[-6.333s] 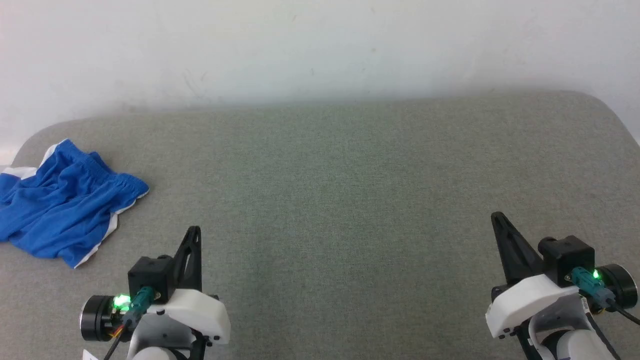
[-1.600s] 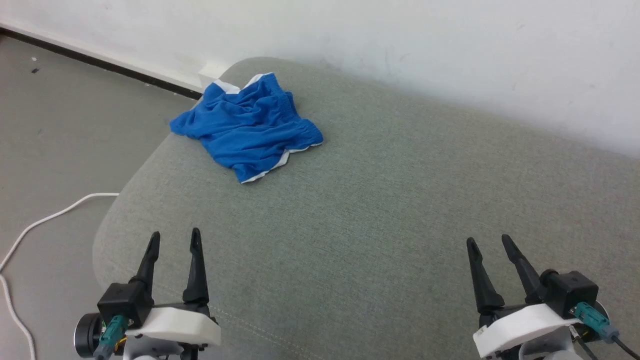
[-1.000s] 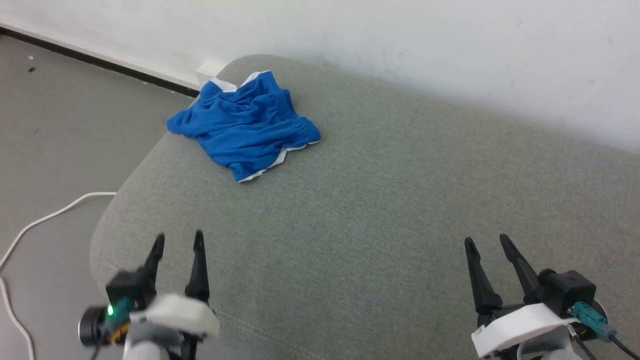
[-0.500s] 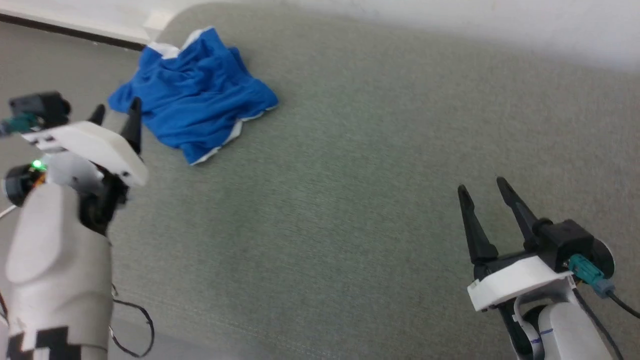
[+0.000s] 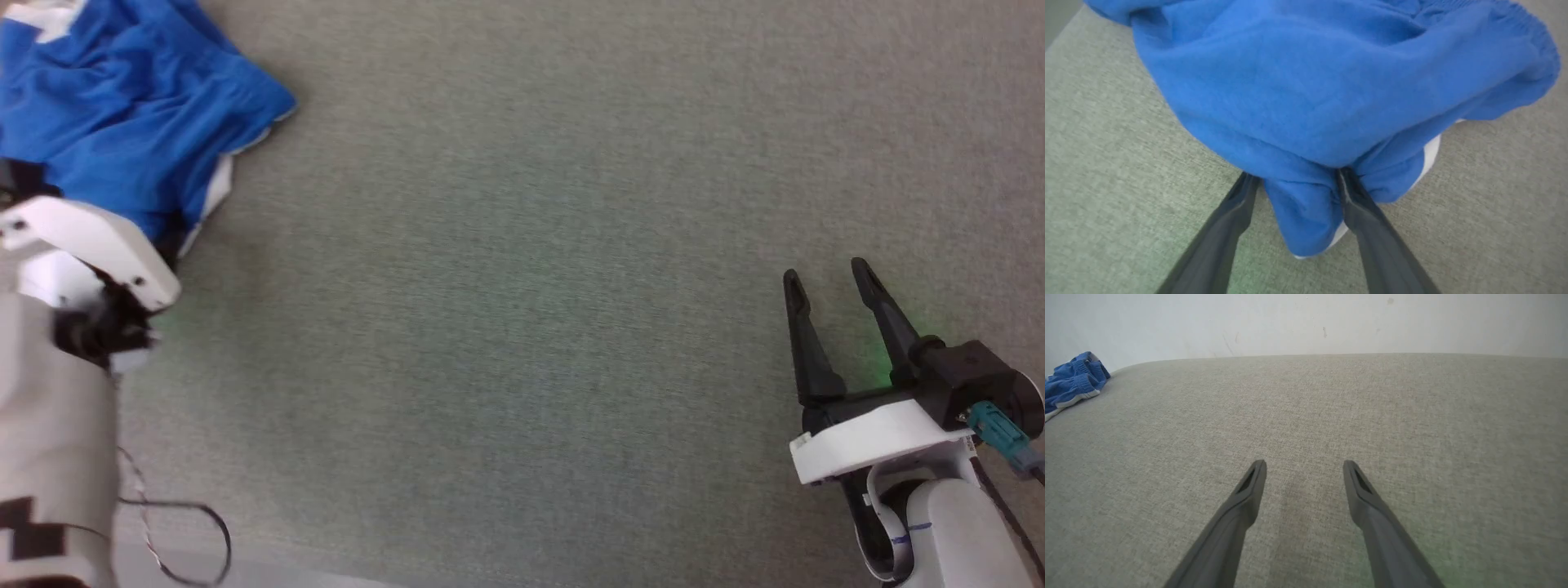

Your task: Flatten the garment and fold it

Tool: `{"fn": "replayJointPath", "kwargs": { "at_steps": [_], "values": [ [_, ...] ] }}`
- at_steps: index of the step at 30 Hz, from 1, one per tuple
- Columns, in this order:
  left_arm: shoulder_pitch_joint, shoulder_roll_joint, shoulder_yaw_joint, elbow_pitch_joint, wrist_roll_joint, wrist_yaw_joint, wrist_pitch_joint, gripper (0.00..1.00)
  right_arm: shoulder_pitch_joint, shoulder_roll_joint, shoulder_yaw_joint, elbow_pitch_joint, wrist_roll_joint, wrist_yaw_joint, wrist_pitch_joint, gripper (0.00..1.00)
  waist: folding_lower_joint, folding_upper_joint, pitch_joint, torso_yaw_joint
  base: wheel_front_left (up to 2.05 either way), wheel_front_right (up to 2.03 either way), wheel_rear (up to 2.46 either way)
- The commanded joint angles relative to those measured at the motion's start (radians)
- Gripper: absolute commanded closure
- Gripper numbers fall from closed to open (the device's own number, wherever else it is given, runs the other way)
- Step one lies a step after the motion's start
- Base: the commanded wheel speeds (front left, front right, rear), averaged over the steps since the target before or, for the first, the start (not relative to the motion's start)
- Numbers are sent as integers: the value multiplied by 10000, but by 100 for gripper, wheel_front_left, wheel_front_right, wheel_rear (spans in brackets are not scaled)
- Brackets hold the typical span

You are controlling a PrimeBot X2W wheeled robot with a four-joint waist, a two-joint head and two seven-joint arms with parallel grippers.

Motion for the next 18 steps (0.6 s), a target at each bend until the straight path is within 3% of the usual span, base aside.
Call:
{"fn": "replayJointPath", "kwargs": {
  "at_steps": [1, 5, 6, 7, 8, 18],
  "values": [
    [-168, 60, -46, 268, -23, 52, 274, 0, -57, -4, 7, -44, -58, -11, -70, 0, -2, 0, 567, -543, 0, 0, 0],
    [-236, -36, -123, 560, -70, 59, 519, 0, -25, -4, -24, -18, -82, -11, -42, 0, -2, 0, 500, -427, 0, 0, 0],
    [-251, -93, -140, 626, -104, 53, 547, 5, -31, -4, 2, -3, -97, -11, -31, 0, -2, 0, 457, -390, 0, 0, 0],
    [-270, -137, -137, 621, -146, 41, 440, 62, -45, -4, 44, 19, -104, -11, -23, 0, -2, 0, 411, -358, 0, 0, 0],
    [-295, -161, -128, 565, -160, 34, 195, 100, -62, -4, 87, 46, -109, -11, -16, 0, -2, 0, 353, -330, 0, 0, 0],
    [-967, -182, -279, -760, -360, -73, -2698, 100, 83, -4, 429, 698, 361, -11, -286, 0, -2, 0, -1110, -390, 0, 0, 0]
  ]
}}
